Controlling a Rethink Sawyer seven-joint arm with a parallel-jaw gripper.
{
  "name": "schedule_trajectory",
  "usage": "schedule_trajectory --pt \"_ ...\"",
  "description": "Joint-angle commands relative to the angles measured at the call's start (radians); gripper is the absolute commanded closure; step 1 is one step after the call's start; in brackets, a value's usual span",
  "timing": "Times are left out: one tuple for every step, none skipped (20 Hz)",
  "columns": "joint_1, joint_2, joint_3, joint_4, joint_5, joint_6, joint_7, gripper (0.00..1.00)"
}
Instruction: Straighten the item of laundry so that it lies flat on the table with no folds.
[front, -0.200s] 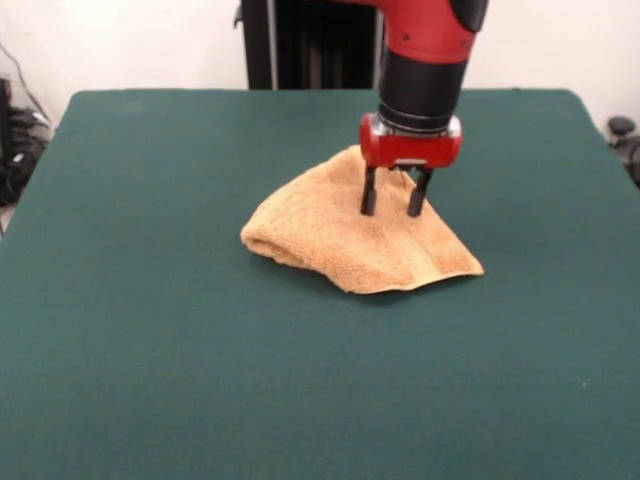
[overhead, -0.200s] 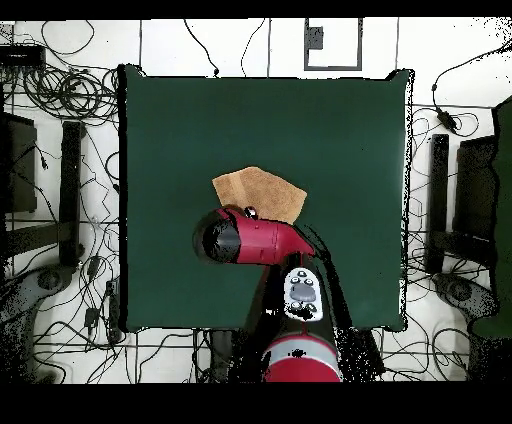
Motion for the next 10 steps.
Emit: schedule_trajectory --pt "-0.023 0.037 0.135 -0.019 -0.037 -0.016 0.096 0.0" --pt "-0.029 0.035 0.142 -0.015 -0.037 -0.013 0.094 0.0" --pt "-0.031 0.032 0.15 -0.009 -0.033 -0.012 0.099 0.0" --pt "-0.034 0.03 0.158 -0.003 -0.029 -0.011 0.103 0.0" --pt "-0.028 0.024 0.159 0.001 -0.023 -0.006 0.11 0.0" --pt "-0.022 0.019 0.16 0.005 -0.018 -0.001 0.117 0.0" --pt "-0.01 0.014 0.155 0.008 -0.011 0.005 0.126 0.0" --pt "0.001 0.009 0.149 0.01 -0.004 0.011 0.135 0.0" --pt "0.009 0.006 0.148 0.013 0.001 0.012 0.142 0.0" --pt "0.017 0.003 0.147 0.016 0.006 0.012 0.149 0.0"
